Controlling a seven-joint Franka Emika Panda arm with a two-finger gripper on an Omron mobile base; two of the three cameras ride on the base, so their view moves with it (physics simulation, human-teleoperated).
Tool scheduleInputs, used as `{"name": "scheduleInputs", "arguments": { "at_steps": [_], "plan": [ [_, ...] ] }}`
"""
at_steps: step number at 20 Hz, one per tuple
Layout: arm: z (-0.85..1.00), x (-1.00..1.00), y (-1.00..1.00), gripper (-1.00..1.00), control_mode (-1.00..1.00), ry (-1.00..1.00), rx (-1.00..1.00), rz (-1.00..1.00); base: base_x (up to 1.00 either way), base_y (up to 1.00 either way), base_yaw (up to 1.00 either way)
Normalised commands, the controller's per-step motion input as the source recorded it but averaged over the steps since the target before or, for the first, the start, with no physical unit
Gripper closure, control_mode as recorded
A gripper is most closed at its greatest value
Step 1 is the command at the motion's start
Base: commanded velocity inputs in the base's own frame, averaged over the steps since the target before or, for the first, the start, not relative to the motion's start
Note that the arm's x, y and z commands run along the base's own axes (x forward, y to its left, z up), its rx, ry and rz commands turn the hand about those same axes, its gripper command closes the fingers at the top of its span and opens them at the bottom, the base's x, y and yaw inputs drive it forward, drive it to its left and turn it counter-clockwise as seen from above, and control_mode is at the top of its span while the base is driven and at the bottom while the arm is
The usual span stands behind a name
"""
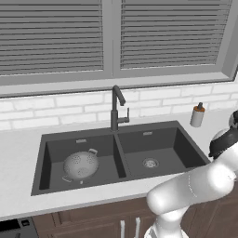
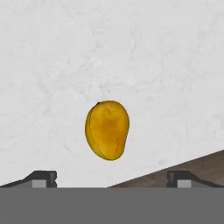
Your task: Put the colander in the sink, put the mango in the colander, and turn on the sink faucet and pour water over the colander.
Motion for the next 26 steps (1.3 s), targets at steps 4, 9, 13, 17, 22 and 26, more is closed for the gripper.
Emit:
{"name": "scheduleInputs", "arguments": {
  "at_steps": [4, 9, 13, 17, 22, 26],
  "plan": [
    [-0.22, 0.23, -0.05, -1.0, -1.0, 0.0, 0.0, 0.0, 0.0, 0.0, 0.0],
    [-0.29, 0.09, -0.08, -1.0, -1.0, 0.0, 0.0, 0.02, 0.0, 0.0, 0.0],
    [-0.21, 0.0, 0.05, -1.0, -1.0, 0.0, 0.0, 0.0, 0.0, 0.0, 0.0],
    [-0.18, 0.0, 0.01, -1.0, -1.0, 0.0, 0.0, 0.0, 0.0, 0.0, 0.0],
    [-0.28, -0.08, 0.0, -1.0, -1.0, 0.0, 0.0, 0.0, 0.0, 0.0, 0.0],
    [-0.24, -0.19, 0.0, -1.0, -1.0, 0.0, 0.0, 0.0, 0.0, 0.0, 0.0]
  ]
}}
